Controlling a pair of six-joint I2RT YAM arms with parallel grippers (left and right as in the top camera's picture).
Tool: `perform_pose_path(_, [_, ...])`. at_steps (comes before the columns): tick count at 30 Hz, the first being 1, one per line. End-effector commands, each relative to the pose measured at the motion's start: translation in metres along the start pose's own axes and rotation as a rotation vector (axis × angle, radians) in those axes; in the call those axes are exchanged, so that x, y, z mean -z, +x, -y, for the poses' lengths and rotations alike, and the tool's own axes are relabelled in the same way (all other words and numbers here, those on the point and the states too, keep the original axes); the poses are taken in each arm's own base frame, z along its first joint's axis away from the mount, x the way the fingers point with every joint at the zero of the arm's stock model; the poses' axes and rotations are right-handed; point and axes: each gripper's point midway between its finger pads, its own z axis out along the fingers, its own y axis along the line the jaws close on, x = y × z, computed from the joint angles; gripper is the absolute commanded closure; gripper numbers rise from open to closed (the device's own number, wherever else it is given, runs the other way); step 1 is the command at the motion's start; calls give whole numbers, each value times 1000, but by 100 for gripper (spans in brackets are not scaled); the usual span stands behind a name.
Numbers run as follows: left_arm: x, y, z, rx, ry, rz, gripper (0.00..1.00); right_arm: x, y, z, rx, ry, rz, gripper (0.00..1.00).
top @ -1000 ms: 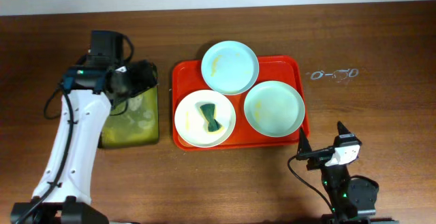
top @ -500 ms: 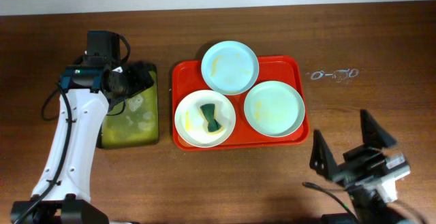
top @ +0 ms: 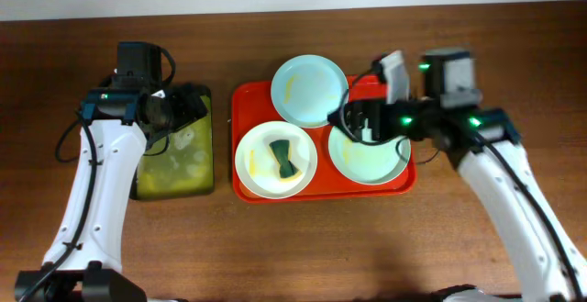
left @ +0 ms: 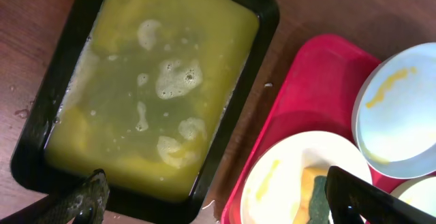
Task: Clean dirty plates on tray and stack at the side
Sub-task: 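Reach the right gripper to the white plate rim and grasp it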
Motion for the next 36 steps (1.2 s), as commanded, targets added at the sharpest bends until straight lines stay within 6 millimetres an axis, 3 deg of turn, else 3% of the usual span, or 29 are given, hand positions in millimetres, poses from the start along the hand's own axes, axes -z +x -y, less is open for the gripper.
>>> perform_pose_path(1, [-1, -3, -2, -2, -10, 6, 1, -12, -22, 36, -41, 299, -44, 2])
perform_pose_path(3, [-1, -2, -2, -2, -11, 5, 1, -35, -19, 27, -41, 226, -95, 4])
perform_pose_path(4, [-1, -2, -3, -2, -12, 2, 1, -50, -19, 24, -33, 194, -109, 30])
perform_pose_path(5, [-1, -1, -3, -2, -14, -2, 1, -73, -16, 27, -22, 186, -135, 39])
perform_pose_path(9, [-1, 0, -3, -2, -16, -4, 1, -136, 7, 37, 68, 171, -246, 40])
perform_pose_path(12, [-1, 0, -3, -2, -15, -4, 1, -165, 23, 53, 77, 206, -297, 46])
perform_pose_path(18, [-1, 0, -3, -2, -15, -4, 1, -187, 47, 75, 49, 226, -378, 55])
perform_pose_path(21, [-1, 0, -3, -2, -15, -4, 1, -192, 57, 81, 53, 229, -408, 57])
perform_pose_path(26, [-1, 4, 3, -5, 15, -22, 0, -200, 68, 90, 39, 238, -442, 69])
perform_pose_path(28, [-1, 6, 3, -5, 18, -33, 15, -202, 71, 92, 42, 238, -450, 75])
perform_pose_path(29, [-1, 10, 7, -5, 42, -53, 29, -202, 70, 92, 43, 238, -448, 81])
perform_pose_path(30, [-2, 15, 12, -7, 71, -75, 50, -203, 69, 92, 45, 236, -444, 88])
perform_pose_path(31, [-5, 20, 17, -11, 94, -96, 59, -203, 69, 92, 46, 236, -443, 96])
perform_pose_path(34, [-16, 42, 30, -50, 127, -146, 67, -203, 69, 92, 46, 235, -442, 96])
perform_pose_path(36, [-25, 64, 48, -105, 160, -189, 59, -203, 68, 92, 46, 235, -441, 96])
